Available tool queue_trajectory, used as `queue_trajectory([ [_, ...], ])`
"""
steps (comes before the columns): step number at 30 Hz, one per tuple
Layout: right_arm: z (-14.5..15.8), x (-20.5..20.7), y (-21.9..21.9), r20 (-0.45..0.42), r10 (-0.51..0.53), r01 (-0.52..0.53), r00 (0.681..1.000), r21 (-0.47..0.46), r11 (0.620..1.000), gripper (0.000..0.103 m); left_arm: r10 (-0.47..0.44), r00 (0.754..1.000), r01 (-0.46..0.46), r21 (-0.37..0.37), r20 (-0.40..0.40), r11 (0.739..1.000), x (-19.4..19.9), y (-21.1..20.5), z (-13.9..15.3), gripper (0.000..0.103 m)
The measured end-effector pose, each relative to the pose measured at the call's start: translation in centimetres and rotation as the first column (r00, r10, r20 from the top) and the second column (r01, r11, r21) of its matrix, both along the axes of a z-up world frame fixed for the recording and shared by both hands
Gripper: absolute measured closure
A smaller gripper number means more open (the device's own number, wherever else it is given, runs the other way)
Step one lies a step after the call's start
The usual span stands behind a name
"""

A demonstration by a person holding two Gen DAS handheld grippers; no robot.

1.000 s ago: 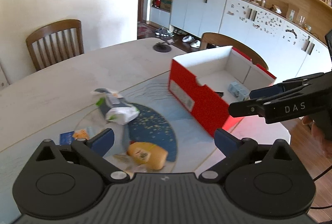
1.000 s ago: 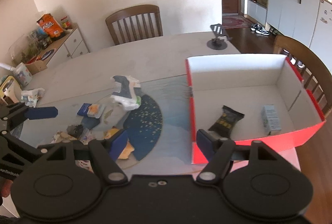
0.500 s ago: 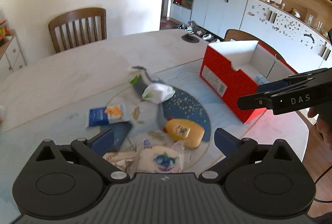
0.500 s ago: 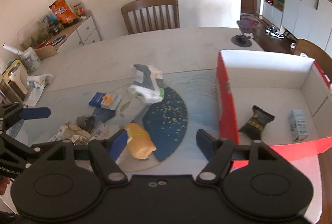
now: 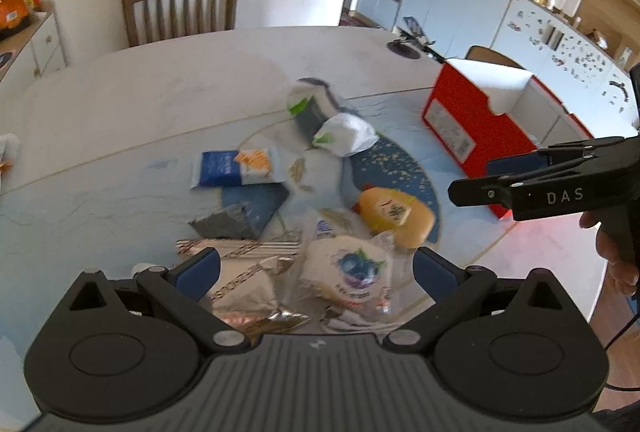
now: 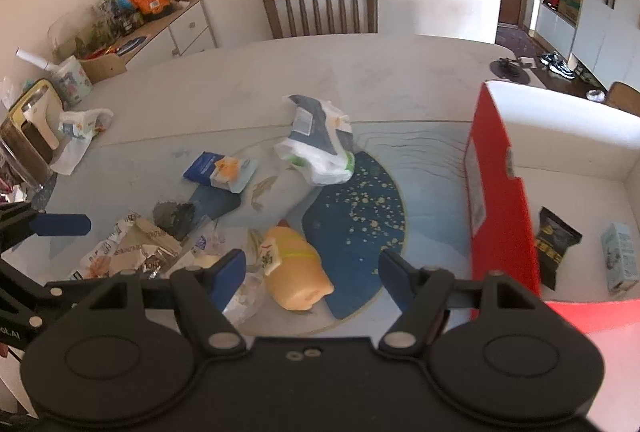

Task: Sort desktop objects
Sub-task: 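Withdraw both tools from the box back toward the cluttered table, then grasp the yellow lucky-cat figure with the right tool while the left tool grasps the silver foil packet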

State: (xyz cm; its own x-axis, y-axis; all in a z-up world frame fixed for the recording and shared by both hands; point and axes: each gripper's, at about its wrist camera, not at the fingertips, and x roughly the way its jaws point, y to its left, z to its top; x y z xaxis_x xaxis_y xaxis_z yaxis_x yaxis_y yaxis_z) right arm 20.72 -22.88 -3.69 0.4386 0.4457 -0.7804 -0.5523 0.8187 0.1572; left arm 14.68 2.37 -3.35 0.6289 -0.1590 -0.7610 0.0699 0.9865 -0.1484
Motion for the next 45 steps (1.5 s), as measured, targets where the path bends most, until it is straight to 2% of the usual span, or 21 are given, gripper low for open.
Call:
queue_trajectory([
  [7, -1.5, 1.0, 1.2, -0.023, 0.009, -0.009, 1.000, -0.023, 1.000, 0.031, 0.051, 0.998, -0.050, 0.036, -0.027, 0.998, 0.4, 1.4, -1.7, 0.000],
  [14, -2.8, 2.1, 2.5, -0.042, 0.017, -0.019, 0.999, -0.038, 0.999, 0.032, 0.097, 0.992, -0.094, 0.034, -0.076, 0.995, 1.2, 2.9, -3.6, 0.000],
  [28, -5.7, 3.9, 4.5, -0.086, 0.031, -0.037, 0.996, -0.078, 0.996, 0.033, 0.128, 0.985, -0.127, 0.021, -0.118, 0.992, 2.3, 4.5, -5.8, 0.001],
  [33, -6.7, 4.1, 4.8, -0.106, 0.033, -0.043, 0.994, -0.097, 0.994, 0.036, 0.125, 0.983, -0.122, 0.028, -0.133, 0.992, 2.6, 4.5, -6.4, 0.010],
  [40, -7.4, 4.2, 4.8, -0.132, 0.025, -0.039, 0.991, -0.104, 0.994, 0.046, 0.120, 0.984, -0.117, 0.032, -0.128, 0.993, 2.7, 4.5, -6.6, 0.021],
  [45, -7.4, 4.3, 4.7, -0.131, 0.019, -0.033, 0.991, -0.107, 0.994, 0.051, 0.104, 0.989, -0.100, 0.047, -0.106, 0.994, 2.6, 4.1, -6.2, 0.034],
])
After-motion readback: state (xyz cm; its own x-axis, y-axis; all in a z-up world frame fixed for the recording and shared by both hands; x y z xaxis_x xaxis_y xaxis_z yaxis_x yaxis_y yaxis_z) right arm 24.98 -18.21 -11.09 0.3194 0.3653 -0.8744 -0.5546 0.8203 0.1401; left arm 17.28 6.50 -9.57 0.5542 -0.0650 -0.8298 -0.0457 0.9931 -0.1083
